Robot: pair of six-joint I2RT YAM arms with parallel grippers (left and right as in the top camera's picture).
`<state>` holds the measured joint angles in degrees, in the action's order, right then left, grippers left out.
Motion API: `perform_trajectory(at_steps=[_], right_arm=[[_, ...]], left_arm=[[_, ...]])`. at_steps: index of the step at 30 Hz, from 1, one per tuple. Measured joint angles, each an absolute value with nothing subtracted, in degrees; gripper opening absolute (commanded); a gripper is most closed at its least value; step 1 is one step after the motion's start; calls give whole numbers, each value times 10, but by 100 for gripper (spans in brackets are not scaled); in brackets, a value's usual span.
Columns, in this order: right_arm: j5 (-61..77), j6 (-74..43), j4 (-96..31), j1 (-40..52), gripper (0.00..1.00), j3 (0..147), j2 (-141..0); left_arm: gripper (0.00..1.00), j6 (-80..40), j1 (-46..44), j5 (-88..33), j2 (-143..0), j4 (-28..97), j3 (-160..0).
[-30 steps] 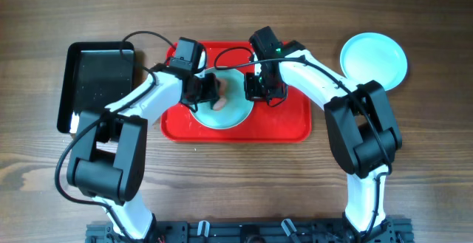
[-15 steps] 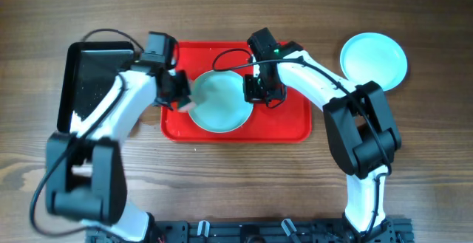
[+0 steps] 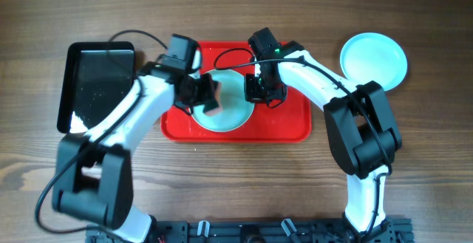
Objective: Clean dirty plates on tray and stack at the side
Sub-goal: 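Scrub the last plate with the sponge in the left gripper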
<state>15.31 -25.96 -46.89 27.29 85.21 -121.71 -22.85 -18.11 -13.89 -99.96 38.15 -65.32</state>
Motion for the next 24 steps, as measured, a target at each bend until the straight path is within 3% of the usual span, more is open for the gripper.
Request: perform_trajectory(at_steps=[10,17,24], right_arm=[[152,-260,-469,273,5,852,-1217],[162,-268,-466,279,4,852,-1217],[165,-277,-464,280,4,853,-1217]], left_arm=[[4,-230,-191,-39,-1063,392,-652],[4,-230,-203,98,-1066,396,-657],[4,-183,-205,152,-1073,317,-656]])
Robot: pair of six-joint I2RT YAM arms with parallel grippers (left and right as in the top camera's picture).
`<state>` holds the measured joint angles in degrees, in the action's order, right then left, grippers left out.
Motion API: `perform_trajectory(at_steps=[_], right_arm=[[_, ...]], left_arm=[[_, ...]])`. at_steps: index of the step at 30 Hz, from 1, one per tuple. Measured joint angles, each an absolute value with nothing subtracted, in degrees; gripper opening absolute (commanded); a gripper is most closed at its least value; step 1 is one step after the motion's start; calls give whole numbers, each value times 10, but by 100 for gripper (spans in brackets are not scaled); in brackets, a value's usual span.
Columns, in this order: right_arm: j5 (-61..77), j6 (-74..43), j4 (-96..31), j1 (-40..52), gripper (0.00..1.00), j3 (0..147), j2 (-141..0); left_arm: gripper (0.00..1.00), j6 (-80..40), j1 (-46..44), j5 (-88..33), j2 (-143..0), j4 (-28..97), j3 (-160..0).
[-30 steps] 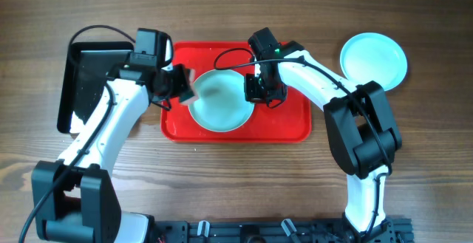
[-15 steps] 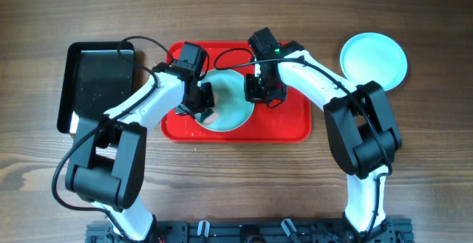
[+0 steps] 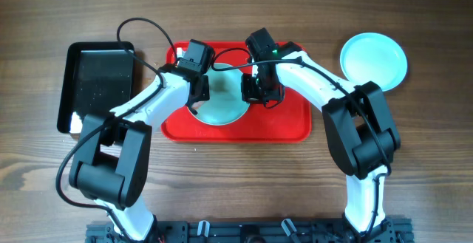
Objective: Clean dirty plates on tray and stack at the side
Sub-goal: 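Scrub the last plate with the sponge in the left gripper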
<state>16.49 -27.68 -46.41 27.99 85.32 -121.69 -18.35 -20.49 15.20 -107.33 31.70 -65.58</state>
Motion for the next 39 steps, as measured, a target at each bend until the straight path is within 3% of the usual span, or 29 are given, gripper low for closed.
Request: perform_trajectory(at_steps=[10,16,19,24,27,34,39], right_arm=[[165,-279,-462,280,4,859,-1217],[139,-274,-484,271,4,857,-1217],[139,-274,-484,271,4,857,-1217],[139,-274,-484,271,4,857,-1217],[139,-274,-484,271,4,857,-1217],[139,-274,-484,271,4,857,-1217],[139,-274,-484,271,4,857,-1217]], left_arm=[[4,-176,-214,238,-1066,300,-656],[4,-174,-187,325,-988,305,-655],[4,-174,-187,265,-980,311,-655],[4,-188,-189,-23,-980,317,-654],[4,-214,-210,-109,-980,335,-654],[4,-222,-243,-117,-1055,340,-652],[4,-222,-242,-20,-1056,366,-652]])
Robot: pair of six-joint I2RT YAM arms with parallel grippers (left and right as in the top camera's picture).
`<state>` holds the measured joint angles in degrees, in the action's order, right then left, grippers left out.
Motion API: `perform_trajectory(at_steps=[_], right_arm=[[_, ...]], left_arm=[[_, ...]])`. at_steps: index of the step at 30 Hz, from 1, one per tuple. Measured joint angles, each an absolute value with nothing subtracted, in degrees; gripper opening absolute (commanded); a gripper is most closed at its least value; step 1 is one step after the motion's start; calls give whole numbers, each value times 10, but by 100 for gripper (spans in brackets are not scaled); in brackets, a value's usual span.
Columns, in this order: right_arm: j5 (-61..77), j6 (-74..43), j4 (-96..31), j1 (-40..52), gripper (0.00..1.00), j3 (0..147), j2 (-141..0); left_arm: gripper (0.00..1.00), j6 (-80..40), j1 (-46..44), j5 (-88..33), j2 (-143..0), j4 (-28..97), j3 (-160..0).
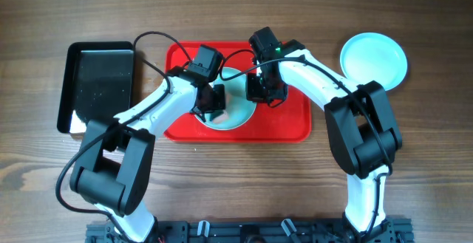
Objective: Clean dirty plates on tray and stack at the side
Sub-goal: 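Scrub the last plate with the sponge in the left gripper, then lift the last plate with the right gripper and carry it right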
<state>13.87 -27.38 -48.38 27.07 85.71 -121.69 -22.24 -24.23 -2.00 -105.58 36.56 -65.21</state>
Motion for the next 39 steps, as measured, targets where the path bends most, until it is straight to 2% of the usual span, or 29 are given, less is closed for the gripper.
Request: perform_trajectory(at_steps=[5,11,17,22,27,32,39], right_arm=[[139,-274,-484,271,4,857,-1217],[139,-274,-486,271,4,857,-1217],[138,-274,-489,271,4,858,-1217],[135,-274,-493,271,5,858,-1216],[134,-274,-495,271,4,858,-1216],[122,-265,-515,263,4,866,-1216],[-71,-257,-649,228,4,973,-1161]], left_arm=[[4,-218,-243,86,-1056,356,-652],[4,-213,-243,185,-1056,285,-651],[4,-213,-243,215,-1057,229,-650],[4,-213,-243,221,-1018,230,-650],[4,-216,-243,189,-914,294,-652],[4,-217,-233,150,-902,349,-652],[4,-217,-137,3,-902,388,-652]])
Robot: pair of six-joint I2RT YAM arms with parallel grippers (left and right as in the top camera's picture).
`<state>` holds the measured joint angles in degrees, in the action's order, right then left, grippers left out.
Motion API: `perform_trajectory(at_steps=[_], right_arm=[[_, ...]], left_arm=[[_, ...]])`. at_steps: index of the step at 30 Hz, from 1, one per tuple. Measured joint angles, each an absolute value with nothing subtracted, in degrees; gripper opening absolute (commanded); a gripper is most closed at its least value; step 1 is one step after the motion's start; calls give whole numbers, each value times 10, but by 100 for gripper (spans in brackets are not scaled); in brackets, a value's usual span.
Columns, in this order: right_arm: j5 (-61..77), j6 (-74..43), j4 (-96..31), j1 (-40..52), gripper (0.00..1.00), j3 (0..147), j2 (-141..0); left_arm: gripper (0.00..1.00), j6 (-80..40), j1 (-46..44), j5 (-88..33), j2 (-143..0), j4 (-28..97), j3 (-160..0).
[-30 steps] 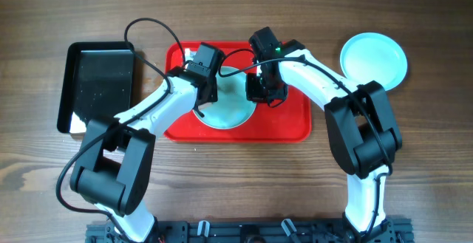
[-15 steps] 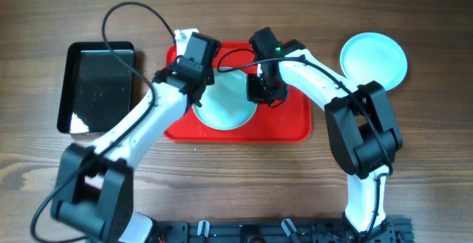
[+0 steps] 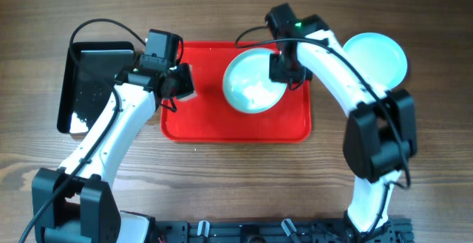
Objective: Clean dirty plates on tray and stack at the side
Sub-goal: 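Lift the last plate with the right gripper and carry it right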
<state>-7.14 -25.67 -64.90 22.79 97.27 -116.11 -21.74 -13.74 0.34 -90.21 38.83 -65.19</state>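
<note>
A pale teal plate point(image 3: 251, 88) hangs over the right half of the red tray point(image 3: 214, 125), seemingly lifted and tilted. My right gripper point(image 3: 283, 69) is shut on its right rim. My left gripper point(image 3: 182, 84) is over the tray's left edge, clear of the plate. It seems shut on a small pale sponge point(image 3: 185, 80). A second teal plate point(image 3: 378, 57) lies on the table to the right of the tray, partly behind the right arm.
A black tray point(image 3: 96, 80) with pale specks stands on the wooden table left of the red tray, under the left arm's cable. The arms' bases sit at the front edge.
The left gripper has gone from the plate's left part to the tray's left edge. The right gripper has moved right and back with the plate, which now sits over the tray's right half.
The plate lay mid-tray with the right gripper at its right rim throughout. The left gripper had the sponge on the plate's left part, then its upper left, then its left again. Now the sponge is off and the plate is held further right.
</note>
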Motion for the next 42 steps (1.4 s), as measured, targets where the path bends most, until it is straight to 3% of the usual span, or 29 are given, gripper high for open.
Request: perform_trajectory(at_steps=[6,23,31,42], right_arm=[[-237,-256,-670,234,4,988,-1061],[-725,-157,-683,404,4,988,-1060],[-761,-100,-658,411,4,988,-1060],[-705,-113,-667,411,4,988,-1060]], left_arm=[[4,-217,-138,-30,-930,380,-652],[4,-217,-138,-70,-999,362,-651],[4,-217,-138,-70,-999,362,-651],[4,-217,-138,-70,-999,362,-651]])
